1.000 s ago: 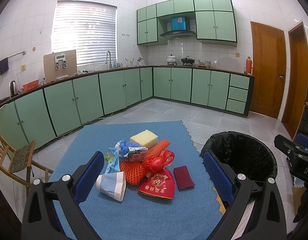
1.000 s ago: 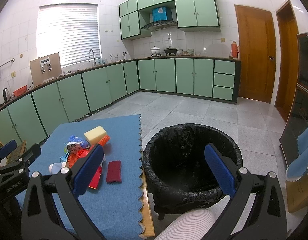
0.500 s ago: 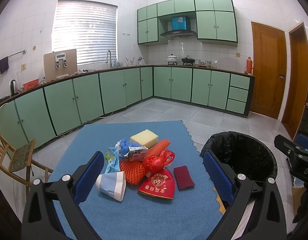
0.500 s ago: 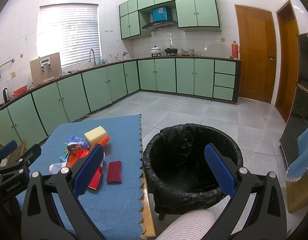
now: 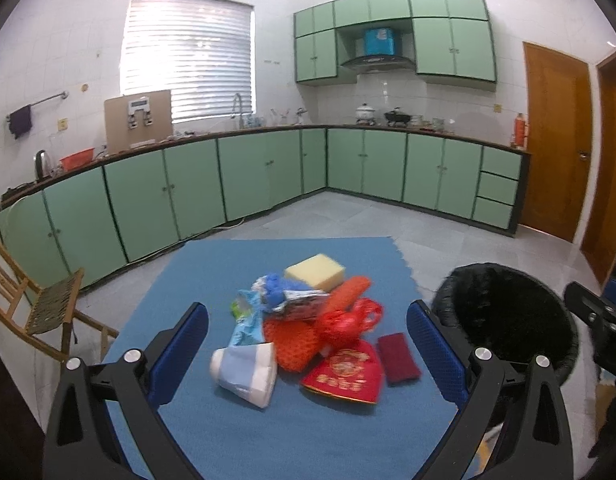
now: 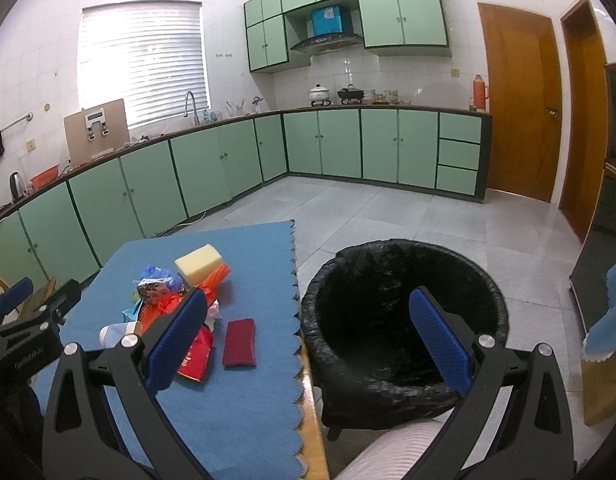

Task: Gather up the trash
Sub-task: 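Grasp the dark red scouring pad with the right tool while the left tool grasps the white paper cup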

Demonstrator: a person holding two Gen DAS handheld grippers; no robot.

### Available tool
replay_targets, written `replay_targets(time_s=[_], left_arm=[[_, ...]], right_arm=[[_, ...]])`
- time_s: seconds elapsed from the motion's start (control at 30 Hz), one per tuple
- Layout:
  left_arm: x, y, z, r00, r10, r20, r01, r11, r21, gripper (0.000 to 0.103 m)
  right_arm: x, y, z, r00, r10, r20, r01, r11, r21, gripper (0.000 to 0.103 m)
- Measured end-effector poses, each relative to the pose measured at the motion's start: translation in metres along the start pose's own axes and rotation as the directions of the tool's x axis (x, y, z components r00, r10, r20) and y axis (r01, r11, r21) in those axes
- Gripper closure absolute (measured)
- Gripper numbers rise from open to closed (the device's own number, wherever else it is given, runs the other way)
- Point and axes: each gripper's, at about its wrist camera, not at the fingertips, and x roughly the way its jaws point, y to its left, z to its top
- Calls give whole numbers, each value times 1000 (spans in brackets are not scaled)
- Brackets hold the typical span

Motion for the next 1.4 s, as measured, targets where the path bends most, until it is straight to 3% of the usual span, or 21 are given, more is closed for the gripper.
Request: replay_targets(time_s=[0.33,0.63,0.8,1.07,1.4], left_arm=[[49,48,-35,995,87,-56,-86,996,18,6],[73,65,-59,990,81,-118,-80,997,10,6],[89,70,-71,983,82,-163,-82,997,5,6],[106,72,-84,976,81,-201,-80,997,12,6],[120,71,-91,970,77,-229,-76,997,12,6]], right_arm=[[59,32,-25,996,58,-72,-60,998,-27,5],[113,49,-58,983,71,-167,-80,996,-48,7],[141,56,-72,969,75,-236,-93,993,-69,20],[170,67,-90,942,72,-328,-108,990,-93,27],[190,81,-101,920,70,-385,-126,985,-122,34]])
